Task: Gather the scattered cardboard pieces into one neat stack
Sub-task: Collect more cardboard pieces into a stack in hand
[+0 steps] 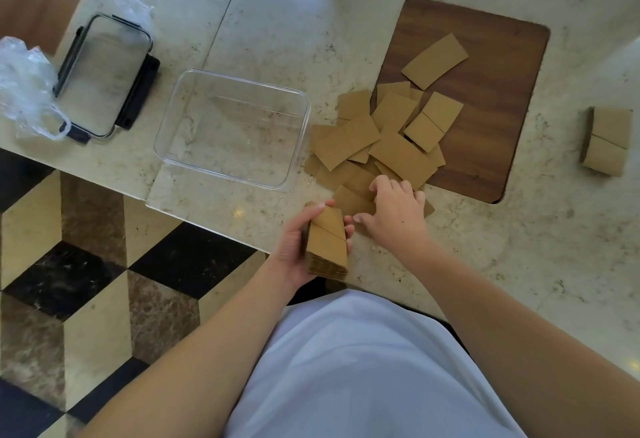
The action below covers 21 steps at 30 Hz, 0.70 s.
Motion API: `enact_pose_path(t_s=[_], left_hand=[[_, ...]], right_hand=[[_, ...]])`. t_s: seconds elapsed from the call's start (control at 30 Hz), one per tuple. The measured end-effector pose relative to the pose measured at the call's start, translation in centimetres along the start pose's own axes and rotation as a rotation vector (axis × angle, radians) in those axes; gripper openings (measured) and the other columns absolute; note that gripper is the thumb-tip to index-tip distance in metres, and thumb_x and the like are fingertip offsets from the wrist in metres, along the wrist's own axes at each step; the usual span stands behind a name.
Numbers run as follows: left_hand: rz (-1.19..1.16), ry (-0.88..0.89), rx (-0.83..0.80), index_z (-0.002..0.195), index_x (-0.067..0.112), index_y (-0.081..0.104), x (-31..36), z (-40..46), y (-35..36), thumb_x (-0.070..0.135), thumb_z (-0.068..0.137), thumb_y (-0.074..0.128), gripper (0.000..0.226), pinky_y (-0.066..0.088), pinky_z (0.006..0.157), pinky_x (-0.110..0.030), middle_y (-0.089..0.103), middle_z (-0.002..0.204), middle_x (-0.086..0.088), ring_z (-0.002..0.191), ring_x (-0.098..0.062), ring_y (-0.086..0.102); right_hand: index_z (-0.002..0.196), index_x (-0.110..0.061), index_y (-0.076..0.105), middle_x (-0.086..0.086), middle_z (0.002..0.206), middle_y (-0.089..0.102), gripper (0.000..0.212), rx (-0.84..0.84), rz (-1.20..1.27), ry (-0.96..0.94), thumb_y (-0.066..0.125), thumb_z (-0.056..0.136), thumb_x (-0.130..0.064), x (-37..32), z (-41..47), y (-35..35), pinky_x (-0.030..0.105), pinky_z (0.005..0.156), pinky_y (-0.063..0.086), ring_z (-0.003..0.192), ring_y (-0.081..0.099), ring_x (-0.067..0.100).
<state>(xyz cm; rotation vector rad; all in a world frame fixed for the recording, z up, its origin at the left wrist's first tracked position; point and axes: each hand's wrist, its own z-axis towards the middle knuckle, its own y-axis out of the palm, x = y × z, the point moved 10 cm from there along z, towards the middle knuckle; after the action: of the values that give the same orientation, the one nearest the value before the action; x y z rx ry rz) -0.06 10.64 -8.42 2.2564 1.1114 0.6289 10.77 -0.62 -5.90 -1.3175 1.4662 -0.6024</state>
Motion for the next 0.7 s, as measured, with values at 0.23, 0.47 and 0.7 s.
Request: enact_pose_path(t_s=[0.23,0.47,0.7], left_hand=[[-0.001,-0.022,-0.063,0.131,0.013,0.061,0.2,-0.3,-0.2,0.025,0.085,0.081,0.051,0.06,0.09,-0.05,0.067,0.118,-0.033,0.105,-0.042,0.07],[-0.033,-0.089,-0.106,0.134,0.025,0.064,-0.9,0.0,0.5,0.036,0.1,0.062,0.036,0.057,0.082,-0.048,0.064,0.112,-0.025,0.092,-0.035,0.066],[0.017,0.026,0.035,0.126,0.024,0.07,0.0,1.2,-0.6,0.023,0.096,0.061,0.032,0.059,0.082,-0.051,0.068,0.117,-0.027,0.096,-0.041,0.07]], right_hand=[[0.088,-0.021,0.057,-0.003,0.095,0.052,0.033,-0.12,0.261,0.109,0.08,0.082,-0.043,1.7,-0.1,0.5,0.032,0.075,0.041,0.093,0.048,0.018],[0.075,-0.013,0.058,-0.001,0.063,0.048,0.023,-0.506,0.46,0.256,0.066,0.092,-0.027,4.2,-2.1,2.0,0.026,0.049,0.032,0.053,0.043,0.014],[0.091,-0.01,0.067,0.006,0.07,0.073,0.006,-0.271,1.212,0.558,0.065,0.092,-0.016,5.9,-4.1,-1.2,0.021,0.038,0.039,0.052,0.066,0.01]])
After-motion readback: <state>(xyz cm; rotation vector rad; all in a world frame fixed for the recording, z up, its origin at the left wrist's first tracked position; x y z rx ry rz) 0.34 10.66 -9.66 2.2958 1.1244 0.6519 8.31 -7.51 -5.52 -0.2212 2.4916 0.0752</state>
